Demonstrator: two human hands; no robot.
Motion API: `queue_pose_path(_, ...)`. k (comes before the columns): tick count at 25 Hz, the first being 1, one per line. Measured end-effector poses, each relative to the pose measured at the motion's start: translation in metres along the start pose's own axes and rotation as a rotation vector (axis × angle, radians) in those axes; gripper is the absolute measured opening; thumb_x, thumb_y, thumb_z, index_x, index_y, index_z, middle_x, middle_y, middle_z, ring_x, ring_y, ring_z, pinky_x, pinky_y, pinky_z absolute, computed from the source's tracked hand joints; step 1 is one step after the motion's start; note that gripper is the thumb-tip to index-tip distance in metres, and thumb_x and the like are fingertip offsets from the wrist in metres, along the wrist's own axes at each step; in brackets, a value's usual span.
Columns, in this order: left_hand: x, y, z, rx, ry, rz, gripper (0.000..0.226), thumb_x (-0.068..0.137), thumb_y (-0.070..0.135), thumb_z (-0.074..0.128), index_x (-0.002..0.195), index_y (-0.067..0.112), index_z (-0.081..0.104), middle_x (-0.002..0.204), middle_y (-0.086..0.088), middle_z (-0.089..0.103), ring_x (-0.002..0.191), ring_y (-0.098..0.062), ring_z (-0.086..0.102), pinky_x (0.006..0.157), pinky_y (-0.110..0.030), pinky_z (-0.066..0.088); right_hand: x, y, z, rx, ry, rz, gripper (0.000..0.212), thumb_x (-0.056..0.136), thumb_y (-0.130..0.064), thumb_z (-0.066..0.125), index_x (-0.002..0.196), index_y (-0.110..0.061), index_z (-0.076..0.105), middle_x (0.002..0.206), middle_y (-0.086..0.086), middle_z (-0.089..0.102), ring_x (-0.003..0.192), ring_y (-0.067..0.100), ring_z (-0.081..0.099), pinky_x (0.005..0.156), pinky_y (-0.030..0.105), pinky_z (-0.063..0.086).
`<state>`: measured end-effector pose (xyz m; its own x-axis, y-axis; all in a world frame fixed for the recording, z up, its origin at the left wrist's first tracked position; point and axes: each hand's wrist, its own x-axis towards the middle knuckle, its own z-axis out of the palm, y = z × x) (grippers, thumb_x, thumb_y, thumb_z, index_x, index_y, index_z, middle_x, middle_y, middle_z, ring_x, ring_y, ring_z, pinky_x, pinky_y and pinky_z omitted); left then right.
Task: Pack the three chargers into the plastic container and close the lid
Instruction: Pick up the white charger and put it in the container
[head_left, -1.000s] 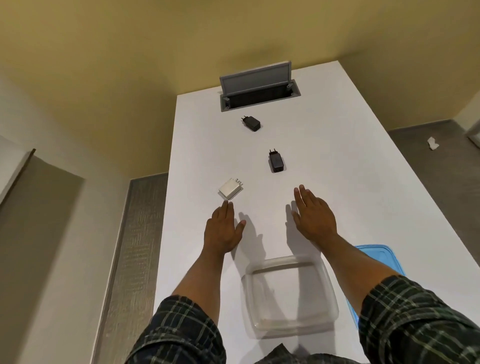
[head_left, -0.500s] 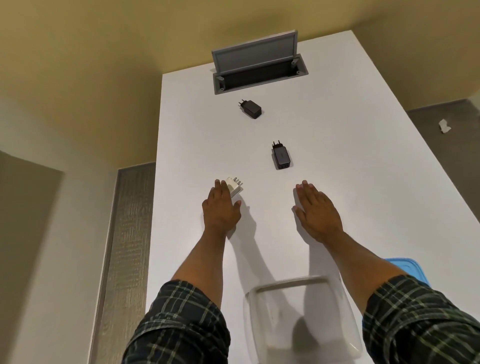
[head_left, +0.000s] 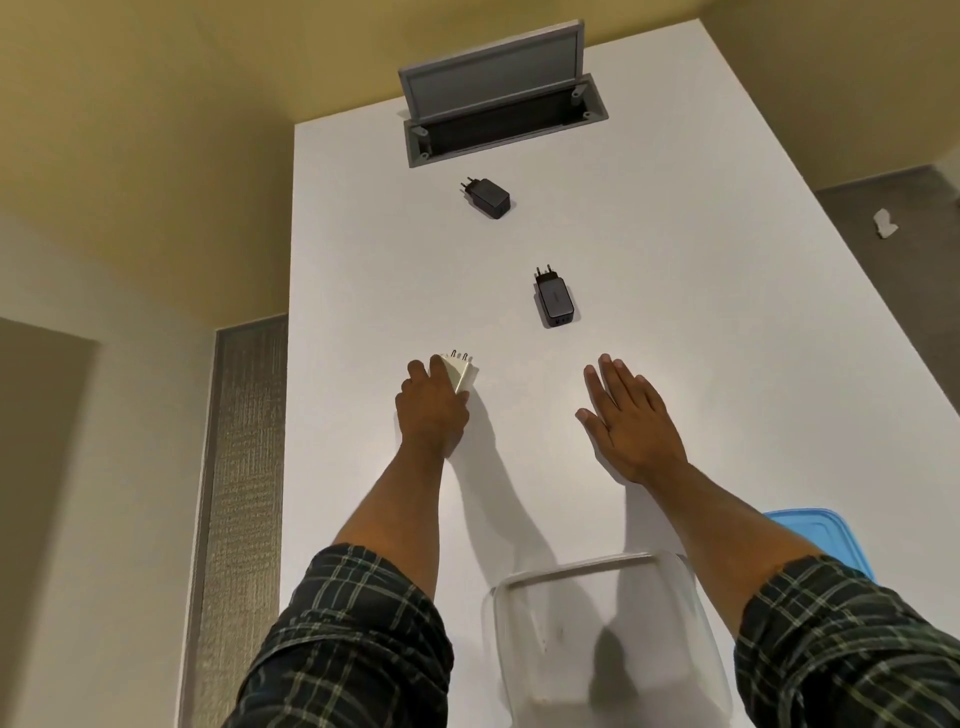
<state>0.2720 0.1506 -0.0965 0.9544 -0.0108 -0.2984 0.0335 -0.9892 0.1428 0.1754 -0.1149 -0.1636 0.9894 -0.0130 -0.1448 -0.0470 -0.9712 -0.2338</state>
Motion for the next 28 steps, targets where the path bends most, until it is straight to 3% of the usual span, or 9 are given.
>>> queue_pose_path(3,0.0,0.004,-0.01,0.11,-0.076,0.031,0.078,0.093,0.03,0.059,0.158,0.017,0.018,0.135,-0.017,0.042,0.114,-0.038,0.056,0.09,-0.042,0.045,0.002,0.001,-0.005,0.011,-0.039,-0.004,0.069,0.103,-0.057,0.016,0.164,-0.023,0.015,0.172,0.002,0.008,0.16,0.019,0.009,0.128,0.039,0.012)
queue_pose_path(5,-0.009,0.006,-0.012,0.093,-0.115,0.02,0.074,0.088,0.028,0.06,0.154,0.023,0.027,0.13,-0.015,0.045,0.113,-0.038,0.056,0.092,-0.041,0.043,0.001,0.001,-0.008,0.015,-0.081,0.005,0.069,0.104,-0.056,0.016,0.165,-0.023,0.009,0.172,0.002,0.001,0.16,0.019,0.003,0.129,0.039,0.007)
queue_pose_path(9,-0.047,0.007,-0.01,0.043,-0.18,0.012,0.061,0.083,0.039,0.063,0.135,0.015,0.043,0.124,-0.013,0.051,0.108,-0.039,0.062,0.094,-0.043,0.043,-0.018,0.0,-0.017,-0.009,-0.191,-0.01,0.067,0.108,-0.05,0.019,0.164,-0.02,-0.003,0.172,0.0,-0.01,0.16,0.019,-0.009,0.13,0.04,0.002)
queue_pose_path(14,-0.086,0.017,-0.025,-0.006,-0.129,0.059,0.06,0.076,0.041,0.067,0.126,0.017,0.045,0.118,-0.011,0.054,0.102,-0.037,0.063,0.093,-0.042,0.048,-0.038,0.003,-0.054,-0.113,-0.328,-0.103,0.061,0.111,-0.032,0.02,0.164,-0.011,-0.004,0.171,0.007,-0.011,0.16,0.026,-0.005,0.129,0.04,0.012)
queue_pose_path(19,-0.126,0.028,-0.045,-0.091,-0.103,0.124,0.058,0.07,0.047,0.069,0.117,0.017,0.051,0.104,-0.006,0.062,0.095,-0.031,0.062,0.071,-0.032,0.043,-0.068,0.0,-0.081,-0.123,-0.468,-0.108,0.06,0.112,-0.024,0.026,0.164,-0.011,0.0,0.171,0.008,-0.01,0.16,0.025,-0.004,0.127,0.045,0.02)
queue_pose_path(23,-0.161,0.043,-0.06,-0.133,-0.153,0.199,0.055,0.06,0.053,0.061,0.104,0.02,0.053,0.082,0.002,0.058,0.083,-0.026,0.058,0.059,-0.029,0.038,-0.084,0.002,-0.089,-0.177,-0.507,-0.073,0.058,0.111,-0.027,0.025,0.163,-0.011,0.005,0.171,0.01,0.001,0.158,0.024,0.013,0.12,0.05,0.034)
queue_pose_path(25,-0.18,0.05,-0.061,-0.078,-0.166,0.248,0.051,0.062,0.052,0.063,0.102,0.021,0.054,0.082,0.002,0.059,0.08,-0.025,0.057,0.056,-0.027,0.035,-0.089,0.004,-0.088,-0.201,-0.505,-0.056,0.053,0.11,-0.024,0.027,0.16,-0.01,0.015,0.165,0.011,0.016,0.15,0.026,0.028,0.11,0.051,0.042)
queue_pose_path(28,-0.214,0.053,-0.053,0.016,-0.158,0.318,0.047,0.063,0.05,0.062,0.098,0.021,0.05,0.081,0.002,0.059,0.075,-0.026,0.058,0.054,-0.026,0.032,-0.092,0.006,-0.082,-0.195,-0.527,-0.028,0.047,0.105,-0.01,0.027,0.152,-0.011,0.027,0.154,0.013,0.03,0.14,0.031,0.041,0.107,0.055,0.043)
